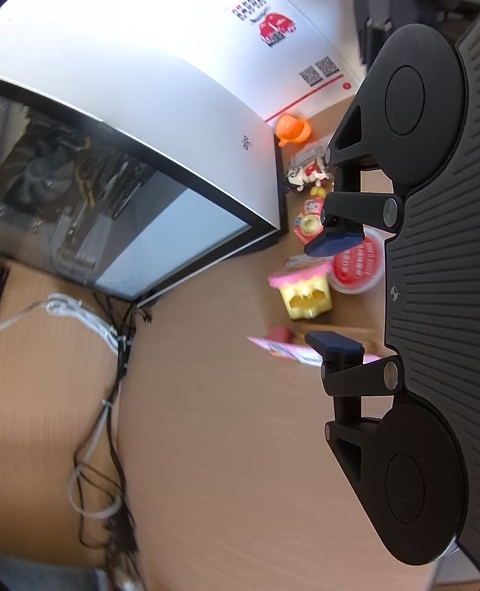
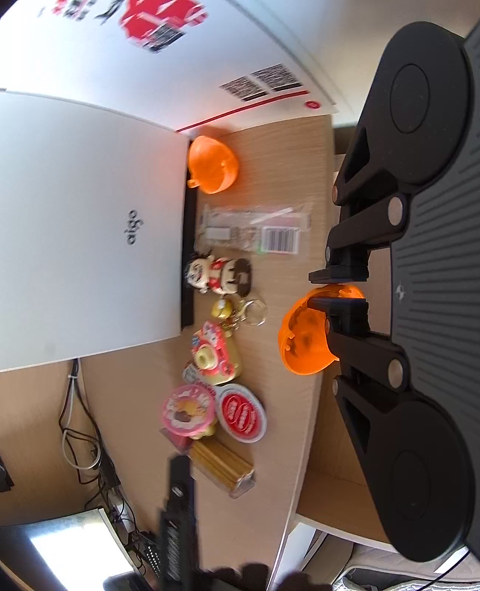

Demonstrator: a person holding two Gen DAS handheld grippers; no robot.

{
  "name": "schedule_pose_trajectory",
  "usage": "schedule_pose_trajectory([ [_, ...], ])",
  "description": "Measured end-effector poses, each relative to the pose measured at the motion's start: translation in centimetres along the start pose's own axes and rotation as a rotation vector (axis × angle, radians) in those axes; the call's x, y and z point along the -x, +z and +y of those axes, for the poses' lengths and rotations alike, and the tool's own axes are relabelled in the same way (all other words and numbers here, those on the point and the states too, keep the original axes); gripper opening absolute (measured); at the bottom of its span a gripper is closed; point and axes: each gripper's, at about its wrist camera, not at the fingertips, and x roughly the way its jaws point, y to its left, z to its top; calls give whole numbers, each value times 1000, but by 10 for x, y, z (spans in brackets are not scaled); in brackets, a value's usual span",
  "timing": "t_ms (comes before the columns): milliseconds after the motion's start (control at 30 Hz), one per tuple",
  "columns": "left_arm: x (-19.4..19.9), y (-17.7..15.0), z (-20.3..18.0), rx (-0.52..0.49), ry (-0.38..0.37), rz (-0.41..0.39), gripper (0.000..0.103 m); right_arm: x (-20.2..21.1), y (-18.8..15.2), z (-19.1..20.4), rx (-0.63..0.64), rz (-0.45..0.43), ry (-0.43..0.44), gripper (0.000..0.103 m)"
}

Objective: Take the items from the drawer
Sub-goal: 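Carry the yellow-pink house toy onto the desk with the left tool and release, then place the second orange cup on the desk with the right tool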

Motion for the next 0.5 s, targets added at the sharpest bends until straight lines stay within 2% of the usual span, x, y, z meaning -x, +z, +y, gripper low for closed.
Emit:
schedule_pose_trajectory([
  [167, 32, -27, 9, 48, -13, -3, 48, -8, 24, 13, 44, -62, 12, 7],
  [300, 41, -50, 14, 47, -26, 45, 48, -21, 48, 30, 104, -174, 13, 7],
  [433, 43, -71, 22, 65, -12, 93, 48, -47, 62, 48, 194, -280, -31, 7],
  [500, 44, -79, 22, 66, -20, 112, 48, -60, 65, 52, 220, -271, -51, 13],
])
